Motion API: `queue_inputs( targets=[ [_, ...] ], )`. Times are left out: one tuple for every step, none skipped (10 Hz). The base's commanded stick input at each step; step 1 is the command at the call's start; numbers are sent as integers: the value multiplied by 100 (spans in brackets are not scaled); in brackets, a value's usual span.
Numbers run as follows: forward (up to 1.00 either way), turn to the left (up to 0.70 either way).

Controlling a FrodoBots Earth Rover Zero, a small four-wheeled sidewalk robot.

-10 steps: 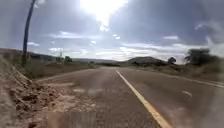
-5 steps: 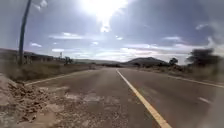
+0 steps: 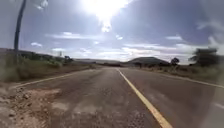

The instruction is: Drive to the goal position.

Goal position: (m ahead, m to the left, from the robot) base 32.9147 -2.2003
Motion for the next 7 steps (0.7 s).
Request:
queue_inputs(
  targets=[
    [100,0],
    [100,0],
    [100,0],
    [100,0],
    [100,0],
    [100,0],
    [100,0]
  ],
)
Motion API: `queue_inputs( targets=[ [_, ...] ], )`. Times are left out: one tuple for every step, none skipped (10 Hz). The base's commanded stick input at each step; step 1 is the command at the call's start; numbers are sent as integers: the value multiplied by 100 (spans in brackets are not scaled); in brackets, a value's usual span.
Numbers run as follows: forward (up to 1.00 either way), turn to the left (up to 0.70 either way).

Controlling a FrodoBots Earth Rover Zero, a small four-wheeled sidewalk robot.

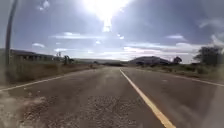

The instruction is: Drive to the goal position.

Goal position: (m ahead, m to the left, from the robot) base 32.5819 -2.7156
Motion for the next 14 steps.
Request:
queue_inputs(
  targets=[
    [100,0],
    [100,0],
    [100,0],
    [100,0],
    [100,0],
    [100,0],
    [100,0],
    [100,0],
    [100,0],
    [100,0],
    [100,0],
    [100,0],
    [100,0],
    [100,0]
  ],
)
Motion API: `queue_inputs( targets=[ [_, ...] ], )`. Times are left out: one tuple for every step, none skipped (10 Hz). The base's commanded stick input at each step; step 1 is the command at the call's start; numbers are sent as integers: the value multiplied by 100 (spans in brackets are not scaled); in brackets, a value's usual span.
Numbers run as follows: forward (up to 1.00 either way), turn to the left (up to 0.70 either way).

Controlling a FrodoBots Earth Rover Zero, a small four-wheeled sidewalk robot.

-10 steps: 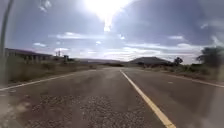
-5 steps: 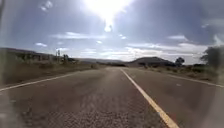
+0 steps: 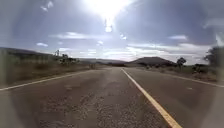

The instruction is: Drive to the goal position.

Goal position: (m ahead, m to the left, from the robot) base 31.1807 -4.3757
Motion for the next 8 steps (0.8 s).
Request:
queue_inputs(
  targets=[
    [100,0],
    [100,0],
    [100,0],
    [100,0],
    [100,0],
    [100,0],
    [100,0],
    [100,0]
  ],
)
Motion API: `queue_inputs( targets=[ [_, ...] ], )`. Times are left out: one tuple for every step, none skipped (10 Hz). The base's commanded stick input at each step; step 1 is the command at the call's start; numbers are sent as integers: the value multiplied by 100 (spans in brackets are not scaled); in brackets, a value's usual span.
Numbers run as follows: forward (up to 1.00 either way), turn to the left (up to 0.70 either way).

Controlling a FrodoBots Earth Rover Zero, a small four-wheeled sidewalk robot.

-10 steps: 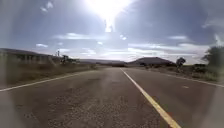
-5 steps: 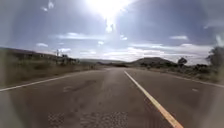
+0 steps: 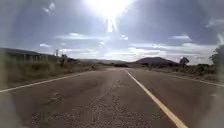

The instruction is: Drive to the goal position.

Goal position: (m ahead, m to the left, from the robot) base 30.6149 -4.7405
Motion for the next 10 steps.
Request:
queue_inputs(
  targets=[
    [100,0],
    [100,0],
    [100,0],
    [100,0],
    [100,0],
    [100,0],
    [100,0],
    [100,0],
    [100,0],
    [100,0]
  ],
)
